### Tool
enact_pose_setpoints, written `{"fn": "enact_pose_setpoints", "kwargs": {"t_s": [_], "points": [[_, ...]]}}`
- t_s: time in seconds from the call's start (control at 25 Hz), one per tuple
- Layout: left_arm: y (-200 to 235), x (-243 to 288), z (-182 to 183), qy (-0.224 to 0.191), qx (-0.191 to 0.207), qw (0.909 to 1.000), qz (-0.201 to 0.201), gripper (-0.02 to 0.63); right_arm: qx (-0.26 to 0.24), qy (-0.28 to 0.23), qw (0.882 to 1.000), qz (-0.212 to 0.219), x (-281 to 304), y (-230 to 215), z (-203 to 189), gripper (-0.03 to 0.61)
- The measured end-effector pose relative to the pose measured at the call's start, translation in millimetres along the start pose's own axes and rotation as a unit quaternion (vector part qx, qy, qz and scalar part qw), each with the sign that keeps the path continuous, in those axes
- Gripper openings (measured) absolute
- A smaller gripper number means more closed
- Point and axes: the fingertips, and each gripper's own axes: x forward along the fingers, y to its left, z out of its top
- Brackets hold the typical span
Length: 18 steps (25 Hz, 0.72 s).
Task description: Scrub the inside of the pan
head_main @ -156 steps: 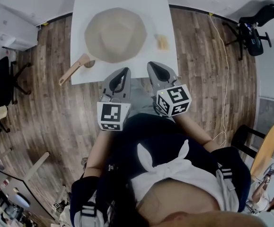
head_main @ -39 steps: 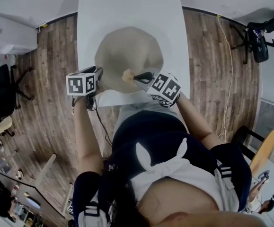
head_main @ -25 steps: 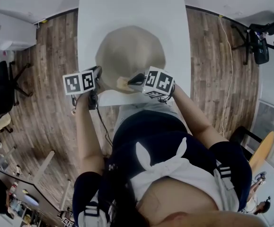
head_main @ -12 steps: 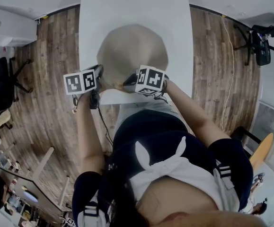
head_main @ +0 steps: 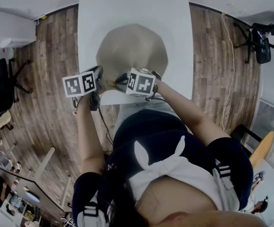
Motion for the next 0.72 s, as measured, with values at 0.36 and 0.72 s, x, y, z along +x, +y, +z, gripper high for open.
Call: {"fn": "enact_pose_setpoints", "kwargs": {"t_s": [0.36,0.72], "points": [[1,0,2,0.003,-0.005,1.0000,-0.003,0.048,0.002,-0.009,1.000,-0.012,10,-21,11,0.012],[0,3,1,0.006,-0.010,0.9999,-0.007,0.046,0.044,-0.048,0.998,-0.026,19,-52,21,0.012]]}}
